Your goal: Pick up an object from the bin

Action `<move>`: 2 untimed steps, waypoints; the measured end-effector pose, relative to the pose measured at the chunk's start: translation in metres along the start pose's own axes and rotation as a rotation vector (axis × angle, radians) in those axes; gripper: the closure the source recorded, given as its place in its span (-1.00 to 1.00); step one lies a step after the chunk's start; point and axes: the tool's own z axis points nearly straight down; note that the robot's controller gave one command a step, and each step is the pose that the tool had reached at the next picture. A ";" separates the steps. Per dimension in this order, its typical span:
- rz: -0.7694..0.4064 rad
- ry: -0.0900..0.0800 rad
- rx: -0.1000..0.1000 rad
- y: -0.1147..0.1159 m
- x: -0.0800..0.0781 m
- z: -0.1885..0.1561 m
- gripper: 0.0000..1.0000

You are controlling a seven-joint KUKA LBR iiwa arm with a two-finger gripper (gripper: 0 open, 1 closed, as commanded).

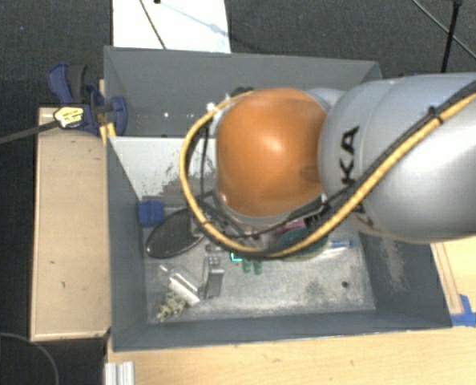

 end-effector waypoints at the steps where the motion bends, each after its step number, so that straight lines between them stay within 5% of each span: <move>1: -0.360 -0.005 0.001 -0.016 -0.070 0.093 -1.00; 2: -0.548 -0.018 -0.001 -0.041 -0.106 0.153 -1.00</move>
Offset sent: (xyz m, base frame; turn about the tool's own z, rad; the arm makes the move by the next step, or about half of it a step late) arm 0.0687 -0.0151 -0.0923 -0.3612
